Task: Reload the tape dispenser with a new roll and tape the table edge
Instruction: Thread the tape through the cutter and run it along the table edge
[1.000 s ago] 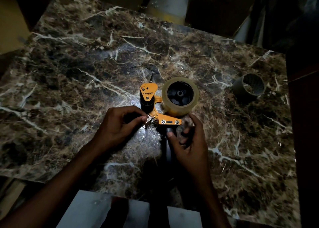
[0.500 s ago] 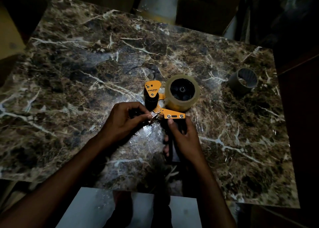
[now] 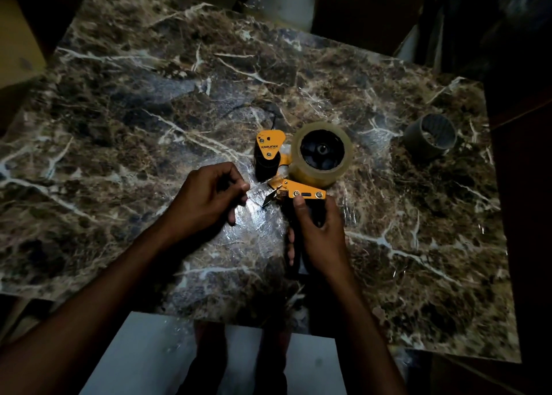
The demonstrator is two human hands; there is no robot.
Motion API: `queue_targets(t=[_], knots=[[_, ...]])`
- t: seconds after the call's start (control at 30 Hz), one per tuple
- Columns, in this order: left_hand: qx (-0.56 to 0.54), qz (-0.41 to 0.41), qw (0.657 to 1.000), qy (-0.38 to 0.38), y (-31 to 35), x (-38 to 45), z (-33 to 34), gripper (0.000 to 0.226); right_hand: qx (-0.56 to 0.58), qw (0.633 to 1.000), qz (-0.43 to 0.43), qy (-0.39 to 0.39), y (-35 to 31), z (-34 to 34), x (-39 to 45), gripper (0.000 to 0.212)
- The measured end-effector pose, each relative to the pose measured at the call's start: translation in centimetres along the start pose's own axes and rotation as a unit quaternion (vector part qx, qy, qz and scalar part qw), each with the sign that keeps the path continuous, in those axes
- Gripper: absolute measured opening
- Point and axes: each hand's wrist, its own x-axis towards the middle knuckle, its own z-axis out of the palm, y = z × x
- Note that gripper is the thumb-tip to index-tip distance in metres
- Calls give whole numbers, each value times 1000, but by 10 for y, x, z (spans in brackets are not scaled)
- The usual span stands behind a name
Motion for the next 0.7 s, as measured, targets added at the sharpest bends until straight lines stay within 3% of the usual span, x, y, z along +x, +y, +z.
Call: queue_targets(t=[0.3,0.6,0.7], knots=[[22,-16,1000,-12,-14,-35,-44,26,28,999,-4,28,7,6,1,20],[74,-23,996,54,-22,-53,-77,28,38,999,8,25,8,6,3,20],[21,-57,995,81,-20,-46,-77,26,33,999,4,20,7,4,3,22]])
